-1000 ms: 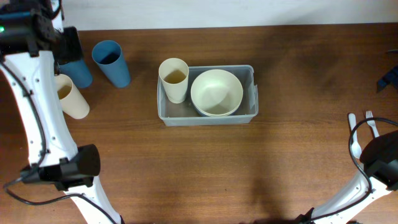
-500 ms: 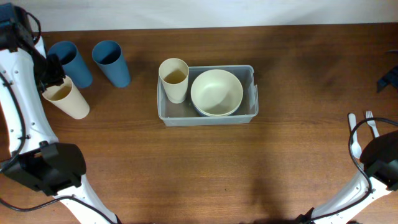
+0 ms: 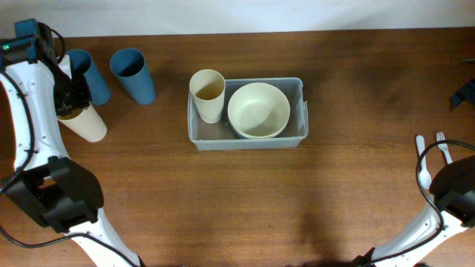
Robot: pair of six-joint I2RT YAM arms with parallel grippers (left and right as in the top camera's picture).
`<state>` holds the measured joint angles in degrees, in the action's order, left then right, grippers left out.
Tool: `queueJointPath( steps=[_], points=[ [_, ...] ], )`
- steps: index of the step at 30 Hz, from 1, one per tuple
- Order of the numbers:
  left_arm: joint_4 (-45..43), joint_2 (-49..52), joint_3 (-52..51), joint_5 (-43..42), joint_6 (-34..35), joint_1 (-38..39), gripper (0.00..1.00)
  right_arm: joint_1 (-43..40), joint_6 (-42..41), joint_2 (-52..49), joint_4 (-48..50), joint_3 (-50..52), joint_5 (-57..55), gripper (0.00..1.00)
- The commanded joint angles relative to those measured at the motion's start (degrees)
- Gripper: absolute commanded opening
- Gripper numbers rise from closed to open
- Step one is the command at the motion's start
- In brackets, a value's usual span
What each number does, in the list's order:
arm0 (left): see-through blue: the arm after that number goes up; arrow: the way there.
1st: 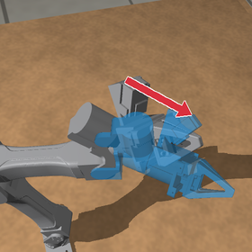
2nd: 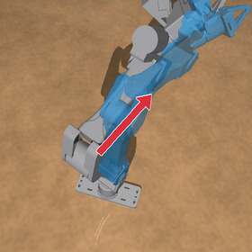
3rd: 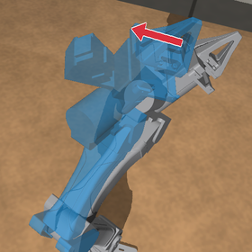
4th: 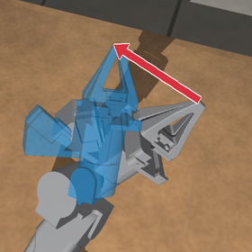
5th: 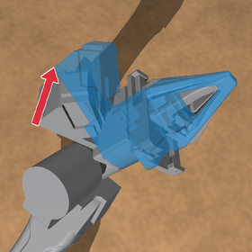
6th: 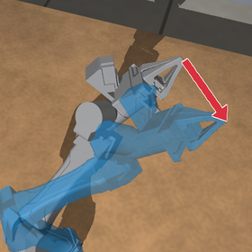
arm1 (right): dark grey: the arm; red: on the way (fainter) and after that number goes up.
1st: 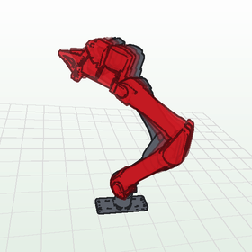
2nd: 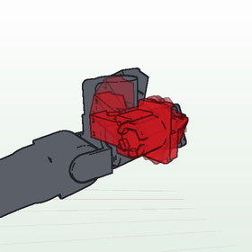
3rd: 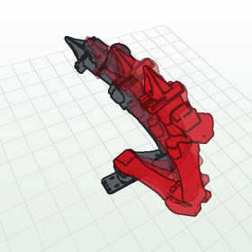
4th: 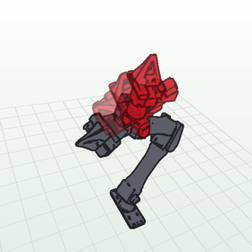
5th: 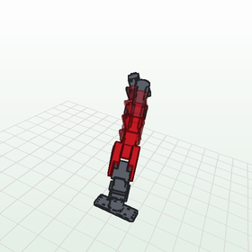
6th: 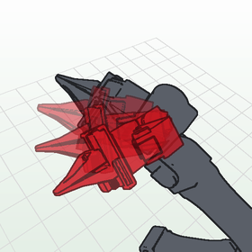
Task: Pack container
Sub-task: 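Move the left gripper to the other cream cup and grasp it, then lift the cream cup and lower it into the first cream cup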
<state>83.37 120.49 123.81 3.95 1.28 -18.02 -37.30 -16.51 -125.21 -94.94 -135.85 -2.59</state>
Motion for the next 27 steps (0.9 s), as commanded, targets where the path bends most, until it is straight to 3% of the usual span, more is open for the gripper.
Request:
queueJointPath(
  steps=[1, 10, 14, 21, 27],
  points=[
    [-2.6, -0.07, -3.34, -0.79, -1.33, -0.04, 0.36, 0.26, -0.44, 0.76, 0.02, 0.31, -0.7, 0.99],
    [-4.5, 0.55, -6.54, -0.76, -1.33, -0.04, 0.36, 0.26, -0.44, 0.76, 0.02, 0.31, -0.7, 0.99],
    [-4.52, 0.57, -6.54, -0.85, -1.31, -0.04, 0.02, 0.26, -0.44, 0.76, 0.02, 0.31, -0.7, 0.99],
    [-2.54, -0.15, -3.58, -4.61, -1.29, -0.04, 0.02, 0.26, -0.44, 0.76, 0.02, 0.31, -0.7, 0.99],
    [7.45, -2.71, 8.22, -4.92, -0.37, -0.02, 0.02, 0.26, -0.44, 0.76, 0.02, 0.31, -0.7, 0.99]
  ],
)
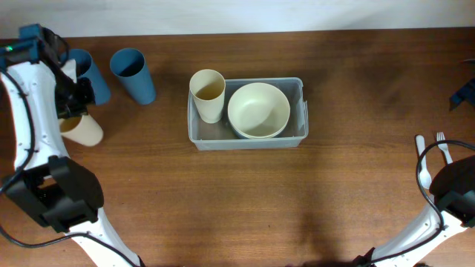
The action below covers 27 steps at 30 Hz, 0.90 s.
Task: Pack container
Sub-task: 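Lift the cream cup and lower it into the first cream cup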
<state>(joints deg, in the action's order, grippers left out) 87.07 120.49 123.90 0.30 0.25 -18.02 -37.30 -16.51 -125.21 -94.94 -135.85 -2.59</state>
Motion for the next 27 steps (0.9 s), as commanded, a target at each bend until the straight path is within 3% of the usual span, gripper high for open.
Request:
queueJointPath(
  steps=[1, 3, 9, 13, 22, 27],
  points=[
    [6.1, -3.45, 10.86, -1.49, 0.98, 0.0, 0.02, 0.26, -0.44, 0.76, 0.02, 0.31, -0.7, 0.99],
    [9.66, -5.05, 15.91, -1.66, 2.08, 0.24, 0.02, 0.26, -0.44, 0.76, 0.02, 0.31, -0.7, 0.99],
    [9.62, -14.08, 20.72, -5.99, 1.44, 5.01, 0.02, 0.26, -0.44, 0.76, 0.02, 0.31, -0.7, 0.99],
    [5.01, -17.7, 20.72, -11.04, 1.42, 12.39, 0.02, 0.26, -0.44, 0.76, 0.02, 0.31, -0.7, 0.99],
    [-6.69, -15.78, 20.68, -11.47, 1.44, 29.77, 0.02, 0.26, -0.44, 0.76, 0.02, 0.31, -0.7, 0.99],
    [-5.29, -14.71, 20.61, -11.52, 1.49, 32.09, 0.02, 0.26, -0.44, 0.76, 0.02, 0.31, -0.7, 0.99]
  ],
)
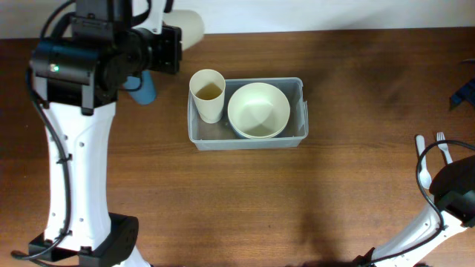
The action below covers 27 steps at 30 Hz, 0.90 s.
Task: Pack container
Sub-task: 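Lift the cream cup and lower it into the first cream cup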
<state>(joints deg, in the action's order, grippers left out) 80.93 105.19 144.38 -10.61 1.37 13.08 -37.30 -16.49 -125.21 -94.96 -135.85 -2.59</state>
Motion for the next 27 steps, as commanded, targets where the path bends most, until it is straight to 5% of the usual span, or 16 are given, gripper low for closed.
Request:
queueJointPath(
  steps=[1, 27],
  points=[
    [1.73, 0.96, 0.11, -0.66, 0.39, 1.27, 0.02, 0.26, -0.46, 0.76, 0.04, 0.31, -0.7, 0.99],
    [11.17, 9.99, 0.04, -3.56, 0.07, 1.84, 0.02, 0.26, -0.46, 0.76, 0.04, 0.31, -0.7, 0.99]
  ],
)
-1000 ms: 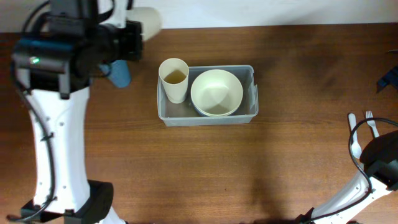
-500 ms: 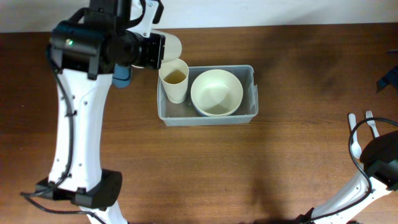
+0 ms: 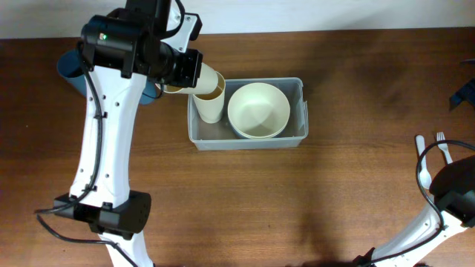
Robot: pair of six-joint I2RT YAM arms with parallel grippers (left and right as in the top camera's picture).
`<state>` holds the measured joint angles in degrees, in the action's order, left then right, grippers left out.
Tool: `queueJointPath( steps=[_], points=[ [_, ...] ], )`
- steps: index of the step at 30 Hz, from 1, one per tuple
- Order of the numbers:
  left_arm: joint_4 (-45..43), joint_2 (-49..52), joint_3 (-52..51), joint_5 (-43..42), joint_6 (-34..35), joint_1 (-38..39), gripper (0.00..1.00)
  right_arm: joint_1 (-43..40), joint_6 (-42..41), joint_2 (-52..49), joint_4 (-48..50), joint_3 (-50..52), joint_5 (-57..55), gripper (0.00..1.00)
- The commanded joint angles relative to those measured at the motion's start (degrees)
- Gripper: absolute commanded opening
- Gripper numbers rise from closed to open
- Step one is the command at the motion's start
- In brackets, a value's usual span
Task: Pack container
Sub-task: 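Lift the cream cup and lower it into the first cream cup, then move the left gripper to the back blue cup and grasp it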
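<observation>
A grey container [image 3: 300,111] sits at the table's middle, holding a cream bowl [image 3: 258,110] and an upright cream cup [image 3: 210,110] at its left end. My left gripper [image 3: 194,74] is shut on a second cream cup [image 3: 211,81]. That cup is tilted, and its mouth is over the cup in the container. Whether the two cups touch cannot be told. Only the base of my right arm [image 3: 453,194] shows at the right edge; its fingers are out of view.
One blue cup [image 3: 70,65] stands at the back left. A second blue cup [image 3: 151,93] is mostly hidden under my left arm. A white fork [image 3: 444,147] and a white spoon [image 3: 421,162] lie near the right edge.
My left gripper with the cream cup was at the table's back edge, left of the container. Now it is lower and further right, with the cup tilted over the cup in the container.
My left gripper was low at the far left, at a cream cup lying beside the blue cups. It stayed on that cup, then held it high at the back edge. Now it holds the cup over the container's left end.
</observation>
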<state>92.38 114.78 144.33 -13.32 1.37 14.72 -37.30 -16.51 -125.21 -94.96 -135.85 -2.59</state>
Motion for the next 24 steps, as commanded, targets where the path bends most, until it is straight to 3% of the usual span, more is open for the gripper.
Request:
queueJointPath(
  steps=[1, 4, 16, 22, 24],
  points=[
    [-0.28, 0.42, 0.09, -0.85, 0.02, 0.2, 0.02, 0.26, -0.44, 0.76, 0.04, 0.31, -0.7, 0.99],
    [-0.35, 0.5, 0.09, -0.83, -0.79, 0.2, 0.15, 0.26, -0.44, 0.76, 0.04, 0.31, -0.7, 0.99],
    [-7.1, 0.5, 0.09, -0.35, -0.96, 0.13, 0.25, 0.26, -0.44, 0.76, 0.04, 0.31, -0.7, 0.99],
    [-12.39, 0.5, 0.11, 5.92, -0.92, -0.87, 0.26, 0.26, -0.44, 0.76, 0.04, 0.31, -0.7, 0.99],
    [-13.05, 0.5, 0.11, 9.03, -0.35, -2.03, 0.31, 0.26, -0.44, 0.76, 0.04, 0.31, -0.7, 0.99]
  ],
)
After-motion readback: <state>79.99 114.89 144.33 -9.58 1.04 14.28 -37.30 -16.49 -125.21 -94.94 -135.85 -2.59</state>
